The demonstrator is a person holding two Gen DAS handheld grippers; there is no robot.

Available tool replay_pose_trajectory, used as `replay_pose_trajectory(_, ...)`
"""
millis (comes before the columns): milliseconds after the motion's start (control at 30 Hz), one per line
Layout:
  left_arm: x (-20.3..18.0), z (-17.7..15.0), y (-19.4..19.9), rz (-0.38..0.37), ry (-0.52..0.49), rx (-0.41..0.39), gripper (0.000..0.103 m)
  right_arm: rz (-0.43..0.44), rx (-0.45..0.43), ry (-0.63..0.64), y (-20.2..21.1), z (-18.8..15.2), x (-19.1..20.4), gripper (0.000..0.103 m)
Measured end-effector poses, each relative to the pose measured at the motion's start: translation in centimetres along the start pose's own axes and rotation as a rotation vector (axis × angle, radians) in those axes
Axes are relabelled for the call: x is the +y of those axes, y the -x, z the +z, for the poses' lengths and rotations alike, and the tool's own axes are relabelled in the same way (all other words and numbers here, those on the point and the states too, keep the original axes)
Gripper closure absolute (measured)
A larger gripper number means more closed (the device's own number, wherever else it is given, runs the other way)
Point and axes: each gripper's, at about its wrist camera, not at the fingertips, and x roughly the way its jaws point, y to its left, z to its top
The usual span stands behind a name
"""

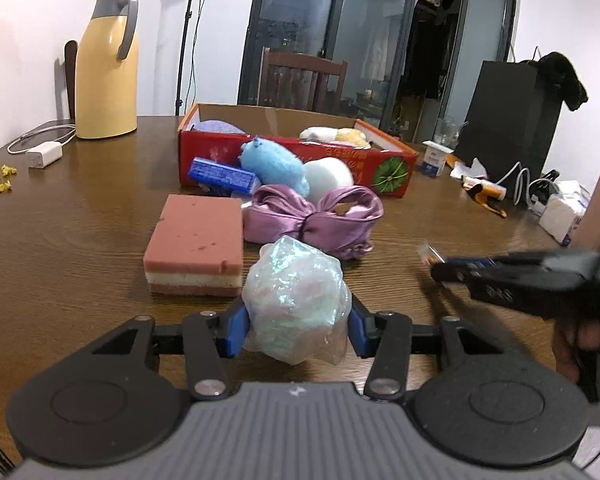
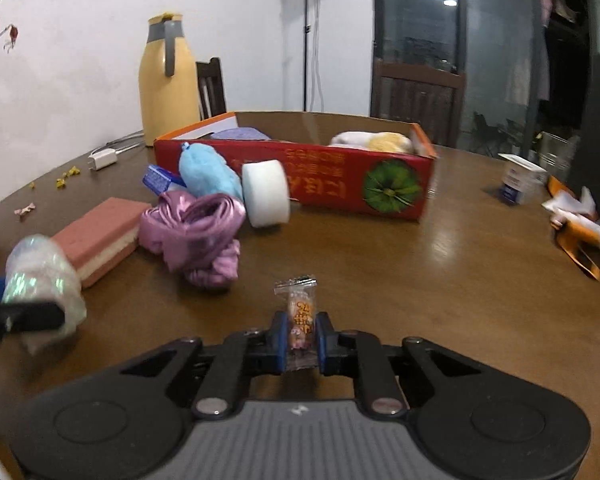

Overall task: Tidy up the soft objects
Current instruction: 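Grasp the iridescent plastic bag with the left gripper while the right gripper grasps a snack packet, then carry both held items into the box and open both grippers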

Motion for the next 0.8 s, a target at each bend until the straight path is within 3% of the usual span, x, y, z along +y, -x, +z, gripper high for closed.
replay_pose_trajectory(267,-2.5,0.8,1.6,-0.048,-0.053,-0.055,0.053,0.027,-0.087,-0.025,3.9,-0.2,-0.4,0.089)
replay_pose_trajectory(467,-1.0,6.3,0.6,-0.125,-0.028,-0.103,0.053,0.077,-0.191,-0.002,4.2,3.7,-1.1,0.089)
replay_pose_trajectory(667,1.4,16.3,-6.5,-0.121,-0.027,-0.107,0.053,0.147,-0.253,-0.029,0.2,12.6,-3.3,0.089)
replay_pose_trajectory(800,2.9,22.0,-15.6,-0.096,0.006,-0.005,0.052,0.172,-0.207,-0.077,-6.5,18.8,-4.9,0.089)
